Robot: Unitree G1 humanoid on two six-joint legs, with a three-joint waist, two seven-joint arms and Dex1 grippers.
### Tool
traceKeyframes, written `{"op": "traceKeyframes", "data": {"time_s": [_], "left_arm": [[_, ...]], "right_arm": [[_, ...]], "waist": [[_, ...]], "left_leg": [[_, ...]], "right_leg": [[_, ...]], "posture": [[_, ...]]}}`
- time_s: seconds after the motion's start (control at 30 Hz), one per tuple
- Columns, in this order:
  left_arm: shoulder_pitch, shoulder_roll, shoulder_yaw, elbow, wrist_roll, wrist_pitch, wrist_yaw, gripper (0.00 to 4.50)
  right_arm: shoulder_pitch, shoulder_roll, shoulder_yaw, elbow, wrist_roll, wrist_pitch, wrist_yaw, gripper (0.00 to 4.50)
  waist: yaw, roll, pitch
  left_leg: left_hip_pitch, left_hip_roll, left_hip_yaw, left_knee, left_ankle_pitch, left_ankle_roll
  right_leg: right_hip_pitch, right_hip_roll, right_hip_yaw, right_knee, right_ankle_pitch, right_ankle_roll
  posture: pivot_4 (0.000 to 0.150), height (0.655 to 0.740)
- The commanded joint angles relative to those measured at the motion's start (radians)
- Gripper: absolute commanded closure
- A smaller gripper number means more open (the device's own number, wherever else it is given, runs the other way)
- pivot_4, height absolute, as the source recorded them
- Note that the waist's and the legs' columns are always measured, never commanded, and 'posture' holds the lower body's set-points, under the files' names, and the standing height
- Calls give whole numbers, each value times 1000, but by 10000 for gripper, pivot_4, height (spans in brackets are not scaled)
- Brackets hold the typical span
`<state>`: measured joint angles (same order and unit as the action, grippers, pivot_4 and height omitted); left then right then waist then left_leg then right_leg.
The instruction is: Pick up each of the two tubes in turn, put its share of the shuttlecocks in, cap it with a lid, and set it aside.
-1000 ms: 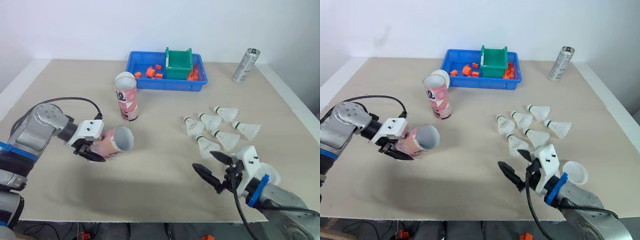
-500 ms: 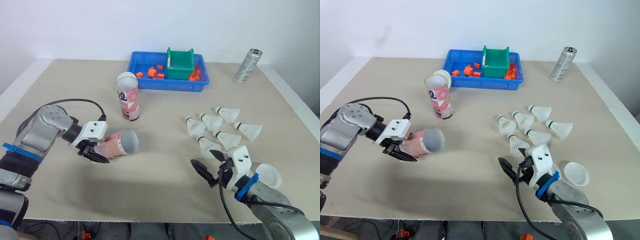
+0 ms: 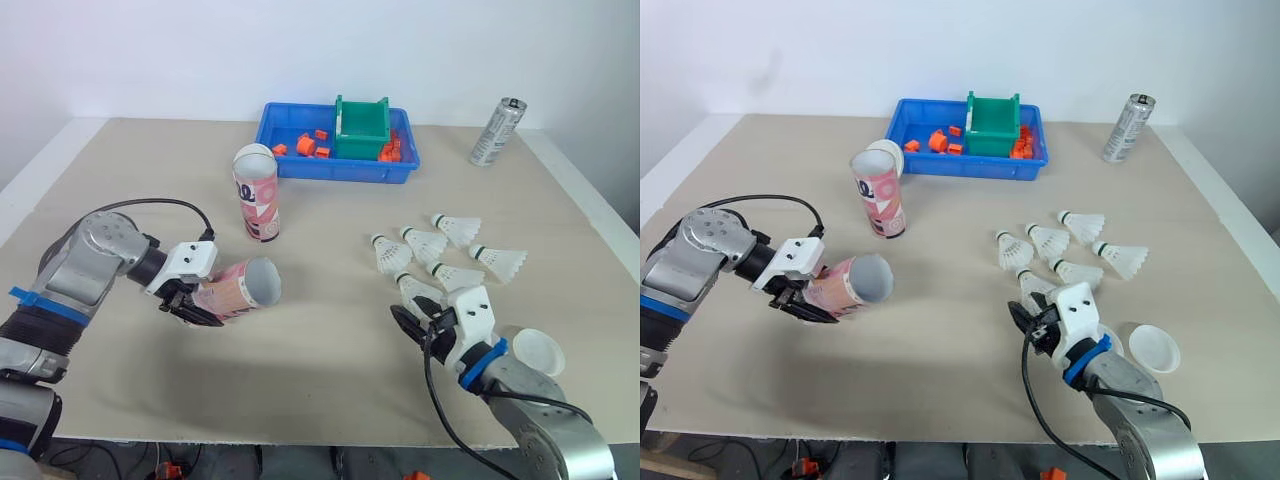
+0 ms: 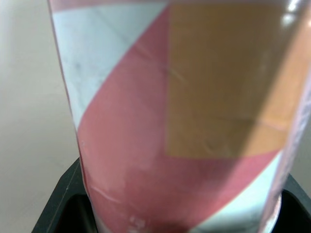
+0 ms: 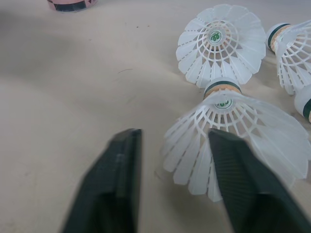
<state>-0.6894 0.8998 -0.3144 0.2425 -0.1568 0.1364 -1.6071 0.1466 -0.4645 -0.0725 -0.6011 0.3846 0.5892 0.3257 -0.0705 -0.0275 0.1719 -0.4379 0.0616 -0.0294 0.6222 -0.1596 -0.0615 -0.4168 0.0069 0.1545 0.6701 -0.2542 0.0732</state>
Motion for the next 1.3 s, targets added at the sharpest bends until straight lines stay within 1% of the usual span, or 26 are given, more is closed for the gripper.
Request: {"op": "traceKeyframes", "data": {"time_s": [0.03, 0.07, 0.3, 0.53, 0.6, 0.73, 0.83, 0.9, 0.97, 1.07, 1.17, 1.3], "left_arm": [[16, -11, 5, -38, -8, 12, -7, 15506], [19, -11, 7, -41, -8, 14, -7, 15506], [26, -9, 19, -55, -9, 26, -7, 15506], [26, -7, 19, -54, -10, 26, -7, 15506], [23, -7, 16, -52, -11, 25, -7, 15506], [17, -12, 9, -43, -11, 21, -7, 15506], [9, -15, 5, -38, -13, 20, -7, 15506], [4, -17, 1, -35, -15, 19, -7, 15506], [0, -18, -3, -31, -17, 16, -7, 15506], [-9, -22, -7, -24, -19, 16, -7, 15506], [-20, -30, -10, -14, -20, 15, -7, 15506], [-22, -30, -11, -20, -29, 25, -7, 15506]], "right_arm": [[-16, 9, 2, -5, -22, -24, -3, 40189], [-18, 11, 2, -3, -26, -26, -2, 44710], [-10, 13, -17, -15, -33, -32, 9, 44710], [-1, -16, -72, -109, 7, -29, 44, 44710], [-11, -25, -97, -136, 47, -30, 72, 44710], [-35, -90, -141, -195, 144, -16, 166, 44710], [-74, -179, -183, -251, 306, 32, 269, 44710], [-139, -261, -137, -267, 304, 35, 333, 44710], [-225, -322, -53, -244, 233, -1, 387, 44710], [-335, -370, 47, -193, 145, -71, 460, 44710], [-507, -370, 171, -94, 50, -175, 560, 44710], [-669, -322, 285, 35, -23, -272, 659, 44710]], "waist": [[0, 0, 0], [0, 0, 0], [-1, 0, 0], [-1, 0, 0], [-1, 0, 0], [-1, 0, 0], [-1, 0, 0], [-1, 0, 0], [-2, 0, 0], [-2, 1, 1], [-3, 0, 1], [-6, 0, 2]], "left_leg": [[0, 0, 0, 0, 0, 0], [0, 0, 0, 0, 0, 0], [0, 0, 0, 0, 0, 0], [0, 0, 0, 0, 0, 0], [0, 0, 0, 0, 0, 0], [0, 0, 0, 0, 0, 0], [0, 0, 0, 0, 0, 0], [0, 0, 0, 0, 0, 0], [1, 0, 0, 0, 0, 0], [0, 0, 0, 1, 0, 1], [-1, 0, 0, 1, 1, 1], [-1, 0, 1, 1, 1, 1]], "right_leg": [[0, 0, 0, 0, 0, 0], [0, 0, 0, 0, 0, 0], [0, 0, 0, 0, 0, 0], [0, 0, 0, 0, 0, 0], [0, 0, 0, 0, 0, 0], [0, 0, 0, 0, 0, 0], [0, 0, 0, 0, 0, 0], [0, 0, 0, 0, 0, 0], [0, 0, 0, 0, 0, 0], [0, 0, 0, 0, 1, -1], [-1, 0, 0, 0, 1, -1], [-2, 0, 0, 0, 1, 0]], "posture": [[1500, 7309], [1500, 7309], [1500, 7309], [1500, 7309], [1500, 7309], [1500, 7309], [1500, 7309], [1500, 7309], [1500, 7309], [1500, 7309], [1500, 7309], [1500, 7309]]}}
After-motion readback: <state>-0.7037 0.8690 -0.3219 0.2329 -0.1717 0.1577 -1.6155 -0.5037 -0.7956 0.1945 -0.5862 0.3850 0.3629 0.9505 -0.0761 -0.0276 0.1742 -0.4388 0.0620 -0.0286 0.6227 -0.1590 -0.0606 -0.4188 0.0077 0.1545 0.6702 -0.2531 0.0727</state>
